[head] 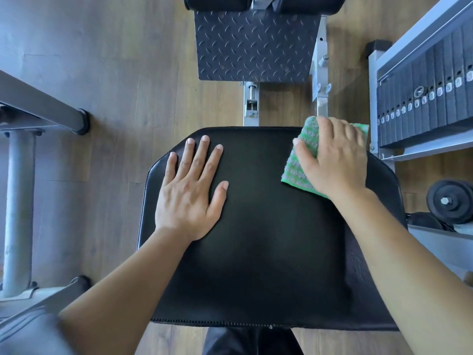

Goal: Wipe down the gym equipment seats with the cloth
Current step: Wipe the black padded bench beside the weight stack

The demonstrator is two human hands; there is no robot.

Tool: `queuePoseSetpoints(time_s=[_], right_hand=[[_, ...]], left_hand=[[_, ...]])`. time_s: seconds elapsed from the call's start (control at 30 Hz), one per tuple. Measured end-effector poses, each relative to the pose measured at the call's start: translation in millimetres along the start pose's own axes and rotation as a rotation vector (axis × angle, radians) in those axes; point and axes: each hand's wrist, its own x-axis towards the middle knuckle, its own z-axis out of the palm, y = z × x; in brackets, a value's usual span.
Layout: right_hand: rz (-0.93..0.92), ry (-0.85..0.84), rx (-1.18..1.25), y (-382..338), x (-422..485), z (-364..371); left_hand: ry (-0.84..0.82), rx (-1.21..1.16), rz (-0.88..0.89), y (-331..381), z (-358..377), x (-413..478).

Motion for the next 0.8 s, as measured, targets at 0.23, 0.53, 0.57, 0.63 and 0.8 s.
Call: queuePoseSetpoints(time_s=[0.23,0.53,0.57,0.63,0.8], right_hand=[[-0.162,-0.047,0.028,-66,8,6],[-0.048,-0.003,0.024,-4,6,2],[-0.005,0.003,0.012,12,4,0],[0.079,0.001,-0.006,39,-3,-4],[0.164,0.029,-0.029,40,-15,-4]], left_hand=[[0.002,0.002,0.004,-1,1,0],[0.007,-0.002,0.008,-1,1,0],[0.008,-0.001,0.007,0,1,0],[0.01,-0.001,0.007,0,1,0],[0.003,0.012,-0.001,-1,1,1]])
